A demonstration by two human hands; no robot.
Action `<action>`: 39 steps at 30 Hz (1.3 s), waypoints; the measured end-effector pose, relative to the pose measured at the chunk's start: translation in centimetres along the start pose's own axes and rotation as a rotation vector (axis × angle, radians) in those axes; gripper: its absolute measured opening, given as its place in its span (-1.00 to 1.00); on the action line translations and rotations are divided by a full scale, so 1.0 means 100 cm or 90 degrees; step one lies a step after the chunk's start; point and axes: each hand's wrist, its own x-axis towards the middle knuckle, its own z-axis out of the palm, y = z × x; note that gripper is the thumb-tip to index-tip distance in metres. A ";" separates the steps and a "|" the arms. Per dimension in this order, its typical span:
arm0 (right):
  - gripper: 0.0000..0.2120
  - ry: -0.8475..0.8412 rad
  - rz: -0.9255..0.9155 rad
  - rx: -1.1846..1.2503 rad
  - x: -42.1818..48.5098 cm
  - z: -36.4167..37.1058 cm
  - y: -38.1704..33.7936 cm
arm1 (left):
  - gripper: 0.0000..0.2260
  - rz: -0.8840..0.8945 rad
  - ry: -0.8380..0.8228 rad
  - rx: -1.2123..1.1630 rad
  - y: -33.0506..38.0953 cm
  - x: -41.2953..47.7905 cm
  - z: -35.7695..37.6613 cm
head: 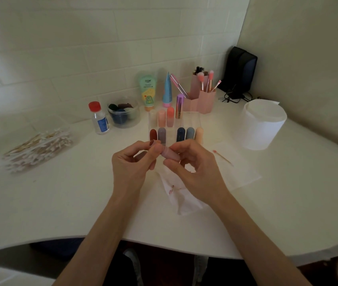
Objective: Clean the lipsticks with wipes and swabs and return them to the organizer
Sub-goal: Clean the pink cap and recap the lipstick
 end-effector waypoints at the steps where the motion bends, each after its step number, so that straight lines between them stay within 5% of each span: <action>1: -0.79 -0.002 -0.001 -0.003 -0.001 0.000 0.001 | -0.82 0.001 -0.001 0.003 0.000 0.000 0.000; 6: -0.67 -0.090 0.025 -0.058 0.001 0.003 0.002 | -0.80 0.005 -0.005 0.008 0.000 0.000 0.000; 10: -0.83 -0.019 -0.019 -0.072 0.001 0.001 0.005 | -0.82 0.014 0.005 0.017 0.000 -0.001 0.001; 17: -0.81 0.009 -0.044 -0.104 0.000 0.000 0.007 | -0.92 0.041 0.012 0.055 -0.001 -0.001 -0.001; 25: -0.81 0.068 0.041 -0.055 0.004 -0.010 0.011 | -0.80 0.306 0.046 0.403 0.016 0.005 -0.022; 31: -0.78 0.088 0.079 -0.050 0.005 -0.010 0.017 | -0.78 0.119 0.069 0.688 0.012 0.011 -0.072; 39: -0.74 0.089 0.084 -0.075 0.004 -0.010 0.017 | -0.92 0.049 0.044 0.629 0.000 0.010 -0.075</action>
